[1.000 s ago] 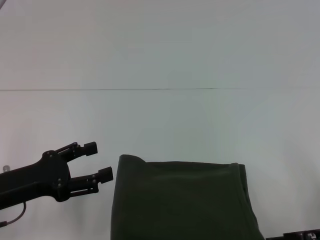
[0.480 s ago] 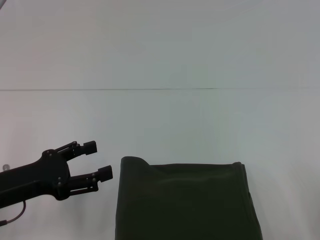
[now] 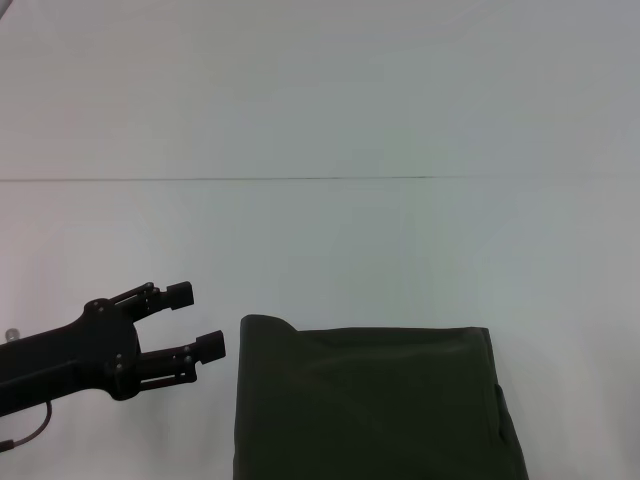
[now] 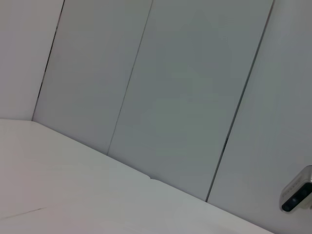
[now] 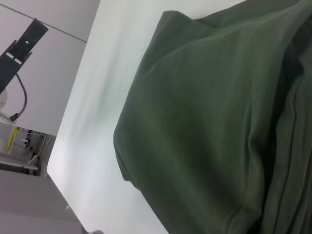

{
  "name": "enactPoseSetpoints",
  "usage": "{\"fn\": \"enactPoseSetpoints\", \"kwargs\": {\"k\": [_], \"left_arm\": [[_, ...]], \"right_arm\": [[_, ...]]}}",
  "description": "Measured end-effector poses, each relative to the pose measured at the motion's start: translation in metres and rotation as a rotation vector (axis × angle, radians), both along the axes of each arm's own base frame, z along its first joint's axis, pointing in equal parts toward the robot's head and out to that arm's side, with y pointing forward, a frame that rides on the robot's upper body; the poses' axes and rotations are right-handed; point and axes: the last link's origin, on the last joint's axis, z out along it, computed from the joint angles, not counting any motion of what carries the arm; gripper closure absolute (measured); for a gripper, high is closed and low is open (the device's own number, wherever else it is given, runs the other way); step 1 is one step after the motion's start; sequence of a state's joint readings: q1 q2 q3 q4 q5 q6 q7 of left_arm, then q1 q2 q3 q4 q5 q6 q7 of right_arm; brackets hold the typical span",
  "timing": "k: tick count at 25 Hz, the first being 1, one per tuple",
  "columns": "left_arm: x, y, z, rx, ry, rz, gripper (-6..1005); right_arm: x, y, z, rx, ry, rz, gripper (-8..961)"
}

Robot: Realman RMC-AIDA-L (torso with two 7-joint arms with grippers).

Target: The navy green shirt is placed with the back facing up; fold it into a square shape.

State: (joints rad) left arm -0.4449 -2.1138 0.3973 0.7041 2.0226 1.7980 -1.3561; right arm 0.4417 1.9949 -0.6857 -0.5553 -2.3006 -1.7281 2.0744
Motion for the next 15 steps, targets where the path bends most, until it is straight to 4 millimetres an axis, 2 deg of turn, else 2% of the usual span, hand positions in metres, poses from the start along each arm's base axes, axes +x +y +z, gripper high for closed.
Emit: {"fn": "enactPoseSetpoints", "kwargs": {"k": [9, 14, 15], "left_arm": [[-0.0003, -0.0002, -0.0002, -0.001, 0.002, 0.001, 67], [0.0, 0.0005, 0.0002, -0.002, 0.005, -0.002, 67], [0.0, 0.0005, 0.0003, -0.002, 0.005, -0.002, 66]], "right_arm": [[-0.0002, -0.0014, 0.0008, -0.015, -0.001, 0.0, 902], [-0.0018, -0.0033, 0.0078, -0.016, 0.026, 0.002, 898], [-0.0017, -0.0032, 0.0099, -0.012, 0.031, 0.001, 828]]}}
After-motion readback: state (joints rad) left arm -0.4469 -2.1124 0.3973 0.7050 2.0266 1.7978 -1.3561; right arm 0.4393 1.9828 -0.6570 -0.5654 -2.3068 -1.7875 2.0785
